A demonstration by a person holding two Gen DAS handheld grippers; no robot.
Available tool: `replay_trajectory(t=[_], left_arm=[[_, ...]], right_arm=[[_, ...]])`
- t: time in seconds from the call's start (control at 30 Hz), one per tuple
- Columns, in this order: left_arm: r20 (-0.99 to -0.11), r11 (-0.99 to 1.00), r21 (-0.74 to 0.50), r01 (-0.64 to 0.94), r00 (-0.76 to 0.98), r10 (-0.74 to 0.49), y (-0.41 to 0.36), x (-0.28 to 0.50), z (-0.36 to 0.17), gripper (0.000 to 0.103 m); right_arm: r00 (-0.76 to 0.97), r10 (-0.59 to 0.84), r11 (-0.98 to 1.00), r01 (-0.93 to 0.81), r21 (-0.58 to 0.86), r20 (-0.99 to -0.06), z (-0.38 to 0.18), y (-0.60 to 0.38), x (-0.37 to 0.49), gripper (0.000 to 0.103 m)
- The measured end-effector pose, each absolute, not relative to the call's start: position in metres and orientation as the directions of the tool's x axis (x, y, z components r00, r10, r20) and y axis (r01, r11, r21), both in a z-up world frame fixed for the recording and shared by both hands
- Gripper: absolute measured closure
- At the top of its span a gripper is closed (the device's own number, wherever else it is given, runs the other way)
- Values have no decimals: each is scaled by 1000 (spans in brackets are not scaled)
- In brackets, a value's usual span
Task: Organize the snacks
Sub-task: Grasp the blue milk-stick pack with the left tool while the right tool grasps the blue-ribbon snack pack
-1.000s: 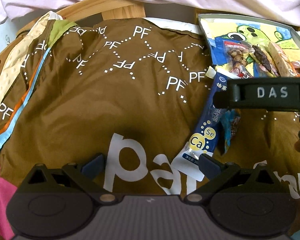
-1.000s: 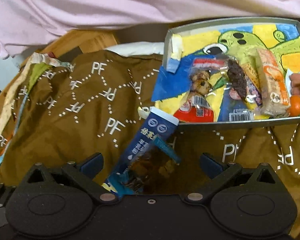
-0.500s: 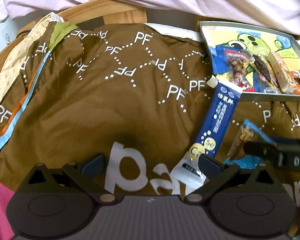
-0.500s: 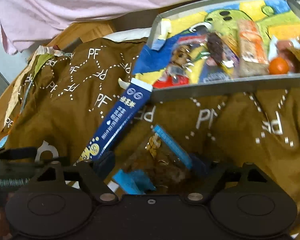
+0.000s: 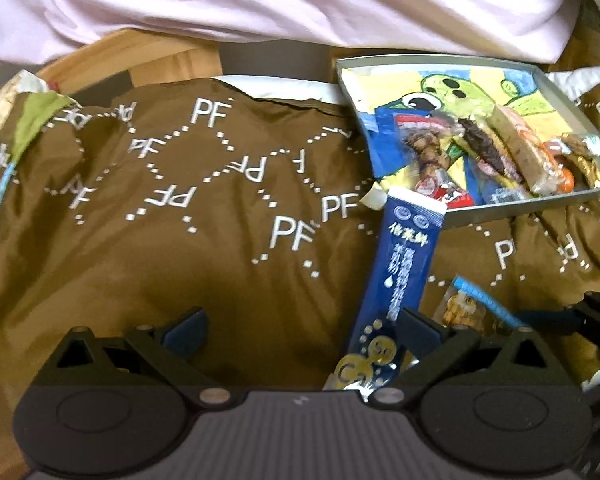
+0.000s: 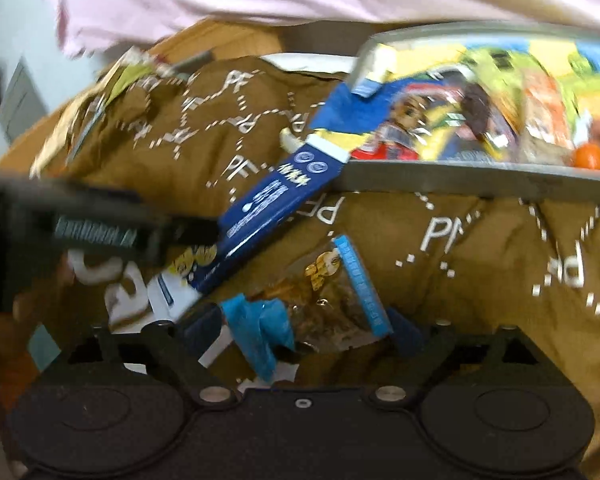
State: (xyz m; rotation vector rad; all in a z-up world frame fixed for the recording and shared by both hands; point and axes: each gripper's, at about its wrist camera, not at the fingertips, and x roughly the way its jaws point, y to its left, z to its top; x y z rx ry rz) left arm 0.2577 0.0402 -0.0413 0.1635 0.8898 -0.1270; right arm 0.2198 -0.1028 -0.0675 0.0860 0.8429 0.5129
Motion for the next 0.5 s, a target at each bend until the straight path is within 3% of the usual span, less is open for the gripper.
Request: replay_trajectory(t=[0.1, 0.23, 0.5], left_arm=[[-790, 980, 38, 197, 606, -92, 42, 263, -43, 1], [-797, 972, 3, 234, 587, -139, 40, 269, -46, 1], [-820, 960, 21, 279, 554, -143, 29, 273, -57, 9]], right_arm=[[574, 457, 860, -480, 173, -679, -65, -93, 214, 2], [588, 437, 834, -548, 61, -681, -70, -80, 217, 2], [575, 444, 840, -533, 97, -687, -79, -81, 227, 18]])
